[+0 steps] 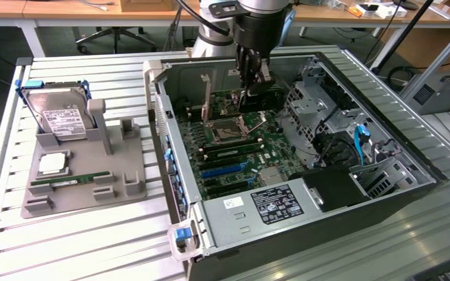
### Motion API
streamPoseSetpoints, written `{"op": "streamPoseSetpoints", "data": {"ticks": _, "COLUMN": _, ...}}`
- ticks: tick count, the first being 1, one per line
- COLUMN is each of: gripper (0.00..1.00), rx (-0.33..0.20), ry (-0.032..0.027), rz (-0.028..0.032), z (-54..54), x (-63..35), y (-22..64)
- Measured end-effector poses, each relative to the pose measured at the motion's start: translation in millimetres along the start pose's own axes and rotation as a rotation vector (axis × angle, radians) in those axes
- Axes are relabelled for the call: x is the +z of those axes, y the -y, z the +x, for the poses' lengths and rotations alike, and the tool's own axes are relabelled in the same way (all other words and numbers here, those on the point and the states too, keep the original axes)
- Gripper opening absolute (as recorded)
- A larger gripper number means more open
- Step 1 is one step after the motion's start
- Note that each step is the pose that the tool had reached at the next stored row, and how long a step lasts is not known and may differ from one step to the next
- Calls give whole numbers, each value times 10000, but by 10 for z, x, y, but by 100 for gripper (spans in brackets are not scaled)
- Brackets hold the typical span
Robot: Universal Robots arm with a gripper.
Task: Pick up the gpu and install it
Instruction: 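Insert the gpu into the slot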
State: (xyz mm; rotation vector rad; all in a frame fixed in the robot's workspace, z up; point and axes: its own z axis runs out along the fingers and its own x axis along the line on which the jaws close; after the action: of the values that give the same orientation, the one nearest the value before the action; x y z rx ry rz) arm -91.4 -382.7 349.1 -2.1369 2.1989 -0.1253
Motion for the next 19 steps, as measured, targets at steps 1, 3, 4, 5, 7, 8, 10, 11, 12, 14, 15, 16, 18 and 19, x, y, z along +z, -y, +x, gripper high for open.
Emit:
{"op": "streamPoseSetpoints", "data": {"ticks": 1, "gripper": 27, "rx": -39, "ry": 2, "rz": 1, "z": 0, "x": 0, "y": 0}}
{"op": "streamPoseSetpoints", "data": {"ticks": 3, "gripper": 27, "rx": -144, "ry": 4, "rz": 1, "z": 0, "x": 0, "y": 0}}
{"op": "streamPoseSetpoints", "data": {"ticks": 4, "gripper": 27, "rx": -186, "ry": 5, "rz": 1, "z": 0, "x": 1, "y": 0}}
{"op": "streamPoseSetpoints", "data": {"ticks": 5, "gripper": 27, "rx": -246, "ry": 7, "rz": 2, "z": 0, "x": 1, "y": 0}}
{"op": "streamPoseSetpoints", "data": {"ticks": 7, "gripper": 27, "rx": -368, "ry": 10, "rz": 3, "z": 0, "x": 1, "y": 0}}
{"op": "streamPoseSetpoints", "data": {"ticks": 8, "gripper": 27, "rx": -415, "ry": 11, "rz": 3, "z": 0, "x": 1, "y": 0}}
{"op": "streamPoseSetpoints", "data": {"ticks": 10, "gripper": 27, "rx": -560, "ry": 14, "rz": 4, "z": 0, "x": 2, "y": 0}}
{"op": "streamPoseSetpoints", "data": {"ticks": 11, "gripper": 27, "rx": -603, "ry": 15, "rz": 5, "z": 0, "x": 2, "y": 0}}
{"op": "streamPoseSetpoints", "data": {"ticks": 12, "gripper": 27, "rx": -655, "ry": 16, "rz": 5, "z": 0, "x": 2, "y": 0}}
{"op": "streamPoseSetpoints", "data": {"ticks": 14, "gripper": 27, "rx": -756, "ry": 17, "rz": 5, "z": 0, "x": 2, "y": 0}}
{"op": "streamPoseSetpoints", "data": {"ticks": 15, "gripper": 27, "rx": -800, "ry": 17, "rz": 5, "z": 0, "x": 2, "y": 0}}
{"op": "streamPoseSetpoints", "data": {"ticks": 16, "gripper": 27, "rx": -850, "ry": 18, "rz": 6, "z": 0, "x": 3, "y": 0}}
{"op": "streamPoseSetpoints", "data": {"ticks": 18, "gripper": 27, "rx": -952, "ry": 21, "rz": 6, "z": 0, "x": 3, "y": -1}}
{"op": "streamPoseSetpoints", "data": {"ticks": 19, "gripper": 27, "rx": -998, "ry": 22, "rz": 7, "z": 0, "x": 4, "y": -1}}
